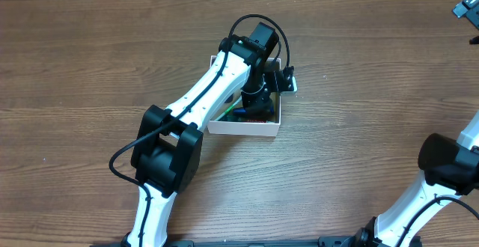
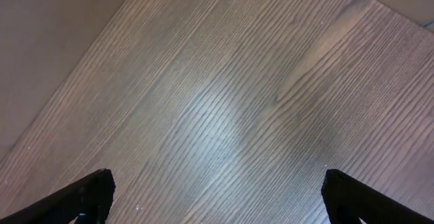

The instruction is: Pack container

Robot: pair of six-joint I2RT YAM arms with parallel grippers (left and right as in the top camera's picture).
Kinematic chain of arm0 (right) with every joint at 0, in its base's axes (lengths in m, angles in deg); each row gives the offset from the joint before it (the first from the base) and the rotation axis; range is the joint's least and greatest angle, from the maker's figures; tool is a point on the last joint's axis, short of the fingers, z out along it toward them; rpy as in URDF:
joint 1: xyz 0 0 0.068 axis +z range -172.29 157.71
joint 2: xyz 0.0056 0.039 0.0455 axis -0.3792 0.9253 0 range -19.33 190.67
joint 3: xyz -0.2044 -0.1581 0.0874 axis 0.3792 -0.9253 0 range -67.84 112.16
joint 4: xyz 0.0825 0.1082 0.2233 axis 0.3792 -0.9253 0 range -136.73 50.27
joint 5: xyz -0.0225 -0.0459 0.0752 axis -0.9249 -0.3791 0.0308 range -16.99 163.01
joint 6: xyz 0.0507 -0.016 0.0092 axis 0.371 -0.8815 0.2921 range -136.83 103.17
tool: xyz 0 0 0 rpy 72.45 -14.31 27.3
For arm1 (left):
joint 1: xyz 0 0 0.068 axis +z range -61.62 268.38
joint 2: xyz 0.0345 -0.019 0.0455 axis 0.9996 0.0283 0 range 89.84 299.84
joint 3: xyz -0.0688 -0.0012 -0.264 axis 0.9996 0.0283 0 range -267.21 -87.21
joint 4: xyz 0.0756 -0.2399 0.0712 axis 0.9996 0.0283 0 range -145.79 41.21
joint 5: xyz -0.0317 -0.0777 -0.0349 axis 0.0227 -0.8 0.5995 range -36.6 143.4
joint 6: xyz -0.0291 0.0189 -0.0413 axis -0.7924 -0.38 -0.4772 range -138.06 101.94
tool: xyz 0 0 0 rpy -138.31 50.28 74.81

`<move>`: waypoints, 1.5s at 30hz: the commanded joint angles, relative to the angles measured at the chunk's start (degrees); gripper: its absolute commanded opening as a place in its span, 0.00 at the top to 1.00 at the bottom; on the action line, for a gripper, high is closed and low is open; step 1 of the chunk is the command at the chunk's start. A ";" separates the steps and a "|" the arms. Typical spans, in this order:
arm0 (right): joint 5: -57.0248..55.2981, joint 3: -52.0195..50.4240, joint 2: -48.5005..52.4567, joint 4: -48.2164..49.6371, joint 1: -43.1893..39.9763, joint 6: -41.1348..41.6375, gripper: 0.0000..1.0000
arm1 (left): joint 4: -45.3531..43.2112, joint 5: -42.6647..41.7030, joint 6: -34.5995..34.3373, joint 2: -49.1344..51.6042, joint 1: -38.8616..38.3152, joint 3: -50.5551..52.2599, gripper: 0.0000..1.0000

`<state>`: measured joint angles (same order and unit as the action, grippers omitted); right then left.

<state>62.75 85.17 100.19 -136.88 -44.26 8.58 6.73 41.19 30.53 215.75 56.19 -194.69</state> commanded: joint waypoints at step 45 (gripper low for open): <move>0.04 0.68 -1.16 0.15 0.09 -0.35 0.00 | -0.79 11.39 -62.49 -98.16 11.15 45.16 0.00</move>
<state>62.70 85.17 100.19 -136.83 -44.26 8.56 11.12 60.32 -29.35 128.02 67.38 -160.79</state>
